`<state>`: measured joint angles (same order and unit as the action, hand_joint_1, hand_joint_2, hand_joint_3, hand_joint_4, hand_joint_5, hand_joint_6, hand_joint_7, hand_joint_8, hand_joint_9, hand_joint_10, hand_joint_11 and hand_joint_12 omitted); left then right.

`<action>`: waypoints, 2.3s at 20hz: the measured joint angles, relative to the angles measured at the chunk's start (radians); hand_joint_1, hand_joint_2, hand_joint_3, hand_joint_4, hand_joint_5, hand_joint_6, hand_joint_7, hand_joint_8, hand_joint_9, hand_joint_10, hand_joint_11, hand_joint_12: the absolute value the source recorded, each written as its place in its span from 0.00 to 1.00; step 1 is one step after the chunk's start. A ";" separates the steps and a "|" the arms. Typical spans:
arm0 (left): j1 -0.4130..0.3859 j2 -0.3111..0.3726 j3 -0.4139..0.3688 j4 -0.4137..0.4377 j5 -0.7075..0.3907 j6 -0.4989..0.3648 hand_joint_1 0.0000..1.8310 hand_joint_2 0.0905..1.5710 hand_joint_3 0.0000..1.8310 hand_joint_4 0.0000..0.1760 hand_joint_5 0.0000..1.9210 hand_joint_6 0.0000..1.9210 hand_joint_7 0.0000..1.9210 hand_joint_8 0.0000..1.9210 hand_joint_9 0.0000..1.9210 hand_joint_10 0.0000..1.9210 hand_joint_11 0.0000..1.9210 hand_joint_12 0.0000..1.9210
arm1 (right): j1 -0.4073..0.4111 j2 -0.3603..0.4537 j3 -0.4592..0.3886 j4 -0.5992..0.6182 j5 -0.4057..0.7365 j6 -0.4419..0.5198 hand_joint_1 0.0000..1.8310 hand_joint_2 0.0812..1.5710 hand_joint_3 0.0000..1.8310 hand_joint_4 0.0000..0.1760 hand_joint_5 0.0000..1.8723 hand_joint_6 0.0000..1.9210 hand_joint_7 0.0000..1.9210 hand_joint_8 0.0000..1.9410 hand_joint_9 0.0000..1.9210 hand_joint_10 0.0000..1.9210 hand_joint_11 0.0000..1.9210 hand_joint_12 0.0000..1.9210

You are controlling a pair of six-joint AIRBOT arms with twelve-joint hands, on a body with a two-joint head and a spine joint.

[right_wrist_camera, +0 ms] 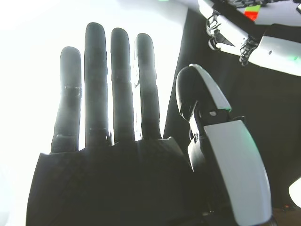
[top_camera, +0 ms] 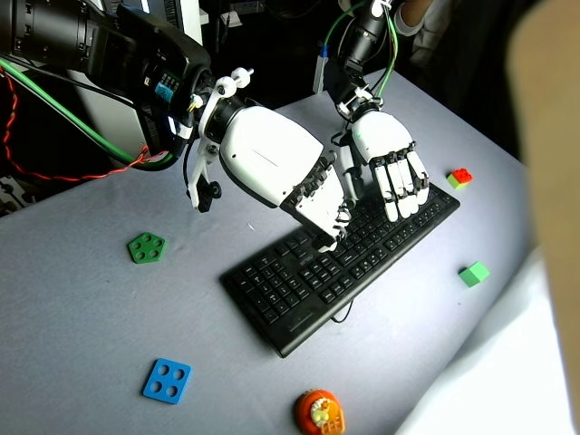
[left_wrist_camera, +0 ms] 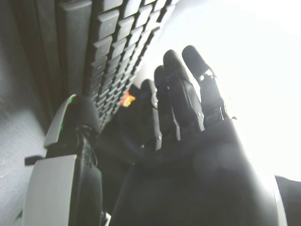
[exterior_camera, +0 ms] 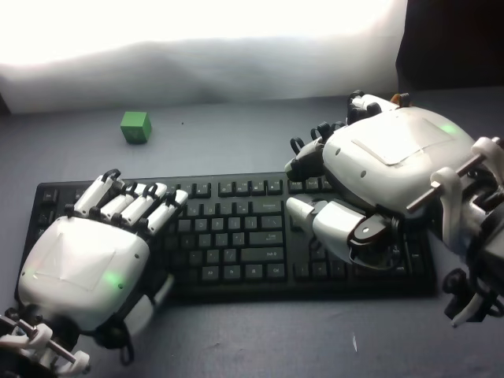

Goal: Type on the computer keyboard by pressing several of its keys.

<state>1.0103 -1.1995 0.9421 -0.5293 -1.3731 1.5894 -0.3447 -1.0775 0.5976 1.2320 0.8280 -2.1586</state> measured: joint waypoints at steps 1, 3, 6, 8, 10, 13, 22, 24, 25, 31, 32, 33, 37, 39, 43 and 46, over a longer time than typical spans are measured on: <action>0.000 0.000 0.000 0.002 -0.008 0.000 0.70 0.72 0.00 0.21 0.13 0.00 0.12 0.00 0.16 0.00 0.00 0.47 | 0.008 0.003 0.000 0.024 -0.004 -0.020 0.18 0.92 0.00 0.00 0.36 0.00 0.36 0.00 0.36 0.01 0.05 0.75; -0.001 0.000 0.000 -0.011 -0.013 -0.002 0.76 0.69 0.00 0.24 0.12 0.00 0.11 0.00 0.14 0.00 0.00 0.41 | 0.011 0.013 0.000 0.041 -0.004 -0.035 0.17 0.92 0.00 0.00 0.36 0.00 0.36 0.00 0.36 0.01 0.04 0.75; -0.006 0.000 0.000 -0.008 -0.009 -0.012 0.79 0.68 0.00 0.22 0.11 0.00 0.10 0.00 0.12 0.00 0.00 0.38 | 0.011 0.017 0.000 0.047 -0.009 -0.035 0.17 0.92 0.00 0.00 0.36 0.00 0.36 0.00 0.36 0.01 0.04 0.75; -0.007 0.000 0.000 -0.010 -0.011 -0.012 0.78 0.68 0.00 0.20 0.11 0.00 0.09 0.00 0.12 0.00 0.00 0.41 | 0.011 0.017 0.000 0.048 -0.015 -0.035 0.16 0.93 0.00 0.00 0.37 0.00 0.37 0.00 0.36 0.01 0.04 0.75; -0.007 0.000 -0.002 -0.018 -0.014 -0.013 0.66 0.68 0.00 0.19 0.11 0.00 0.09 0.00 0.12 0.00 0.00 0.37 | 0.011 0.017 0.000 0.047 -0.022 -0.035 0.21 0.91 0.00 0.00 0.37 0.00 0.37 0.00 0.37 0.01 0.05 0.76; -0.007 0.000 -0.006 -0.021 -0.023 -0.016 0.27 0.75 0.01 0.21 0.11 0.01 0.14 0.01 0.16 0.01 0.00 0.46 | 0.011 0.018 0.000 0.047 -0.026 -0.035 0.16 0.92 0.00 0.00 0.36 0.00 0.37 0.00 0.37 0.01 0.04 0.76; -0.049 0.086 -0.074 -0.057 0.056 -0.061 0.00 0.75 0.00 0.13 0.20 0.00 0.22 0.00 0.22 0.01 0.00 0.46 | 0.011 0.018 0.000 0.047 -0.022 -0.036 0.23 0.90 0.00 0.00 0.37 0.00 0.37 0.00 0.36 0.01 0.04 0.77; -0.085 0.143 -0.118 -0.069 0.127 -0.073 0.03 0.76 0.00 0.07 0.22 0.01 0.23 0.01 0.23 0.01 0.00 0.52 | 0.011 0.018 0.000 0.048 -0.019 -0.037 0.20 0.90 0.00 0.00 0.37 0.00 0.37 0.00 0.38 0.01 0.04 0.78; -0.104 0.171 -0.140 -0.076 0.155 -0.074 0.03 0.76 0.00 0.02 0.23 0.01 0.24 0.01 0.24 0.01 0.00 0.51 | 0.011 0.018 0.000 0.047 -0.018 -0.037 0.19 0.90 0.00 0.00 0.37 0.00 0.37 0.00 0.37 0.01 0.04 0.78; -0.249 0.380 -0.268 -0.120 0.397 -0.071 0.05 0.80 0.00 0.00 0.36 0.03 0.41 0.03 0.38 0.06 0.00 0.71 | 0.011 0.018 0.000 0.047 -0.018 -0.037 0.21 0.89 0.00 0.00 0.49 0.12 0.54 0.05 0.39 0.33 0.09 0.84; -0.273 0.406 -0.288 -0.124 0.435 -0.070 0.03 0.83 0.00 0.00 0.30 0.41 0.35 0.51 0.27 0.66 0.04 0.92 | 0.011 0.018 0.000 0.047 -0.015 -0.039 0.25 0.86 0.00 0.00 0.50 0.31 0.52 0.33 0.37 0.63 0.18 0.95; -0.287 0.416 -0.298 -0.127 0.457 -0.069 0.03 0.83 0.00 0.00 0.30 0.41 0.35 0.51 0.27 0.66 0.04 0.92 | 0.011 0.018 0.000 0.047 -0.014 -0.039 0.25 0.86 0.00 0.00 0.50 0.31 0.52 0.33 0.37 0.63 0.18 0.95; -0.361 0.436 -0.327 -0.132 0.536 -0.062 0.09 0.89 0.00 0.00 0.42 0.82 0.48 0.88 0.47 1.00 0.42 1.00 | 0.010 0.028 0.000 0.048 -0.011 -0.043 0.24 0.87 0.00 0.00 0.43 0.70 0.53 0.69 0.46 0.88 0.37 1.00; -0.369 0.436 -0.333 -0.134 0.555 -0.061 0.05 0.93 0.01 0.00 0.44 0.81 0.55 0.85 0.51 1.00 0.45 1.00 | 0.010 0.029 0.000 0.047 -0.007 -0.045 0.23 0.88 0.00 0.00 0.45 0.77 0.58 0.78 0.52 0.97 0.45 1.00; -0.383 0.436 -0.335 -0.137 0.565 -0.065 0.05 0.95 0.00 0.00 0.46 0.86 0.55 0.86 0.55 1.00 0.52 1.00 | 0.003 0.029 -0.006 0.039 -0.008 -0.047 0.20 0.89 0.00 0.00 0.49 0.81 0.58 0.81 0.55 0.98 0.48 1.00; -0.383 0.436 -0.335 -0.137 0.565 -0.072 0.07 0.96 0.00 0.00 0.41 0.84 0.55 0.89 0.55 1.00 0.53 1.00 | 0.003 0.035 -0.010 0.045 -0.027 -0.054 0.19 0.89 0.00 0.00 0.51 0.80 0.59 0.81 0.56 0.97 0.51 1.00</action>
